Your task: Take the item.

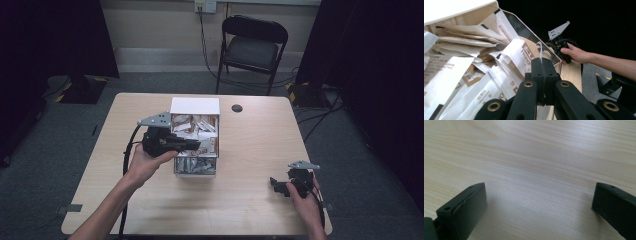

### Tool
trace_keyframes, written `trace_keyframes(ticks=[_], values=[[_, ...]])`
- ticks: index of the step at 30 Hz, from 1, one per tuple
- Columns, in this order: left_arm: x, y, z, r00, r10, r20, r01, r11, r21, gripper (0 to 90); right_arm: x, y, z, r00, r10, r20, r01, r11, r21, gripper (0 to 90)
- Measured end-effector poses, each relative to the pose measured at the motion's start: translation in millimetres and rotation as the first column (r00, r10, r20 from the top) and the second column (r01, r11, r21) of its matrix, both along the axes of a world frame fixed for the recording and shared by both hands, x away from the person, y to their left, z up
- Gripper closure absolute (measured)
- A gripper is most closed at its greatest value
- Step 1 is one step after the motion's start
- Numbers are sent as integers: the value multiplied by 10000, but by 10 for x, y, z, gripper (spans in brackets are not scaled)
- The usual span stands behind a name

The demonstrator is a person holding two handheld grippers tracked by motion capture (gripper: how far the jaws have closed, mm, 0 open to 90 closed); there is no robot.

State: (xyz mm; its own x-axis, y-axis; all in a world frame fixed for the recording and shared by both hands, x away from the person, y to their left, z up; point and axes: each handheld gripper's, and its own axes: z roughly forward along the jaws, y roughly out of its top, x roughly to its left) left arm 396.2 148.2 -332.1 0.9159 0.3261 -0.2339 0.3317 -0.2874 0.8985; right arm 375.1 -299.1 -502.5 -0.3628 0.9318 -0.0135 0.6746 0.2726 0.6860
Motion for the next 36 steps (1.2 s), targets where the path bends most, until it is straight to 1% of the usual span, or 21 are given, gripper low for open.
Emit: trace_keyframes(ticks=[8,14,18,20,22,30,34,36], values=[[-8,33,31,9999,91,102,-90,9999,-53,900,0,0,0,10000,1,0,-1,10000,-2,0],[-14,52,48,9998,-4,176,5,10000,-54,900,0,0,0,10000,-1,0,1,10000,-2,0],[-17,62,66,9998,6,192,-3,9999,-158,900,0,0,0,10000,0,5,0,10000,1,0],[-16,74,76,9998,-11,188,16,9996,-275,900,0,0,0,10000,-1,5,1,10000,0,0],[-19,84,84,9995,97,294,-91,9998,-200,900,-1,1,0,10000,-6,4,6,10000,5,0],[-25,118,118,9993,197,319,-187,9993,-328,900,-1,1,0,10000,-5,4,5,10000,5,0],[-38,141,152,9988,229,430,-212,9990,-383,900,-1,1,0,10000,-5,3,5,10000,5,0],[-48,154,165,9980,340,529,-317,9986,-428,900,-1,1,0,10000,-7,3,7,10000,5,0]])
